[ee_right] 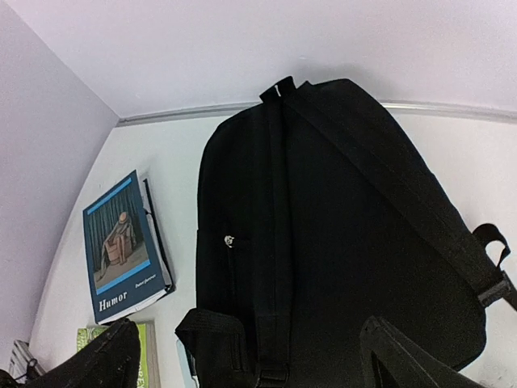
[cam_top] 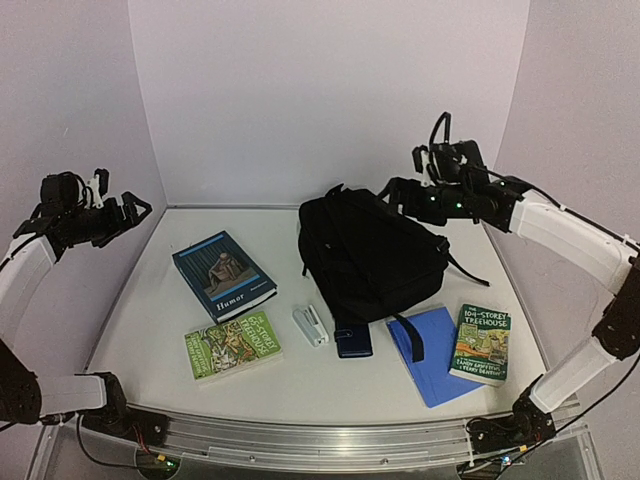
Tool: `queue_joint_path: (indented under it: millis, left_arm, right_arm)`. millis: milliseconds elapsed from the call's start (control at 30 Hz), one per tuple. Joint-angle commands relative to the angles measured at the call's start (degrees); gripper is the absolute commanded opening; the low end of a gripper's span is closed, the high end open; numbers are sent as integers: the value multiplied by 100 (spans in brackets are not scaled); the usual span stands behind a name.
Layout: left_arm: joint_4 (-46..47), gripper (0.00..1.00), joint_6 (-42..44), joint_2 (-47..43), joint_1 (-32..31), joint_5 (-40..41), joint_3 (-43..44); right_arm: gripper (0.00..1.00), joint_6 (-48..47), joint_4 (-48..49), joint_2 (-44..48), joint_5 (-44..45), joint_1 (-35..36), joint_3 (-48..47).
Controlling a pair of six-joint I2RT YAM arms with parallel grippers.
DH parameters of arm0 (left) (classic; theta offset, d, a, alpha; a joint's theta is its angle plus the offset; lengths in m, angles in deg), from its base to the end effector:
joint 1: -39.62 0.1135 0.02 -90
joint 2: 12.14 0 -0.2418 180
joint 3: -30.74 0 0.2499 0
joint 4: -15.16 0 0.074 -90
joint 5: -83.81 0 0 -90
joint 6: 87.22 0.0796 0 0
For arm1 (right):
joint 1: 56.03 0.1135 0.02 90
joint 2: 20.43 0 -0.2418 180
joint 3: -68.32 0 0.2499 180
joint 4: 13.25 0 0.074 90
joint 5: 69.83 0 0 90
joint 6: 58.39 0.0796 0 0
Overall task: Pack the student bag
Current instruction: Move the student bag to the center of the board.
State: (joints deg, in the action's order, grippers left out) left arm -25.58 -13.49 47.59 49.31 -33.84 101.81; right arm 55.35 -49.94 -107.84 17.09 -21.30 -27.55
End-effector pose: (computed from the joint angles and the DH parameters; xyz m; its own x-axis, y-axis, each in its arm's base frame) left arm 0.2714 0.0089 0.3005 -0.5344 -0.3430 -0.7725 0.1039 0.8804 -0.4628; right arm 0.3193 0.2265 0.3192 -0.6005 0.0729 -0.7963 -0.3999 0.8350 0.3780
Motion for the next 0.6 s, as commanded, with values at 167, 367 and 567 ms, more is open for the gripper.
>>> queue_joint_path:
  millis: [167,367,567]
  left_arm:
    - [266,100,54,141,-26,-245,-64]
    - [265,100,62,146,-28,-219,-68]
    - [252,100,84,128,-24,-184,-71]
  right_arm:
    - [87,1122,1651,-3,-1674,-86,1749]
    - [75,1302,2148,-539,-1845,-86,1978]
    - [65,1309,2164,-910,-1668,-62,2007]
